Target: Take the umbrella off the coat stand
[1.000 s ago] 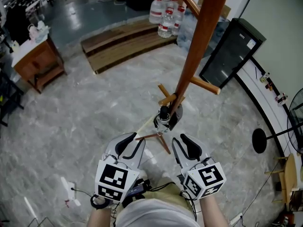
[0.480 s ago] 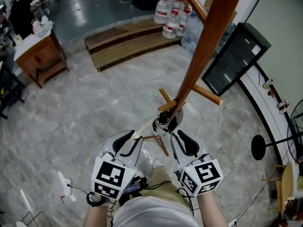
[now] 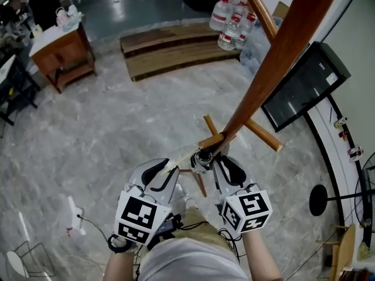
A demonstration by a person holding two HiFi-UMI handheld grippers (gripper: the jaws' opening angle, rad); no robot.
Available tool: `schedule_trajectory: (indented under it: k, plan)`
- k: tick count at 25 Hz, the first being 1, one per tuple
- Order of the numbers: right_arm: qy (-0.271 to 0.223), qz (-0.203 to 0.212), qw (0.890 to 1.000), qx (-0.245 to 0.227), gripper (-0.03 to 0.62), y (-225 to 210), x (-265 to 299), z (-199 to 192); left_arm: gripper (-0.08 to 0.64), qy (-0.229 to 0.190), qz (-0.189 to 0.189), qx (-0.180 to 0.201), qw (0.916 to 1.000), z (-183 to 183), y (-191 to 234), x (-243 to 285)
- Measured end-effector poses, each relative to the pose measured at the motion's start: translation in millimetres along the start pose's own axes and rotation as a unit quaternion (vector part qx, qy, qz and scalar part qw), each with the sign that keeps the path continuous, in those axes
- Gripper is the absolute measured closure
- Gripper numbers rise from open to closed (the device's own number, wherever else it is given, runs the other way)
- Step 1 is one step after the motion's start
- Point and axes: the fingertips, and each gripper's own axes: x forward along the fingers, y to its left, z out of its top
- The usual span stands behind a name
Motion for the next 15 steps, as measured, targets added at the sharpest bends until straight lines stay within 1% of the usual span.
schedule_trajectory:
  k: [7,13,15]
  plan:
    - [0.018,0.011,1.0,-0.009,0.518,-14,23,-7,0.463,0.006,0.024,-0.01,0.9996,-2,3,4]
    - [0.02,0.018,1.0,-0.014,0.518,-20,38,-6,0.463,0.012,0.041,-0.016,0.999,-4,5,5]
    - [0.021,0.018,0.999,-0.017,0.534,-20,41,-3,0.463,0.013,0.046,-0.019,0.9987,-4,6,4]
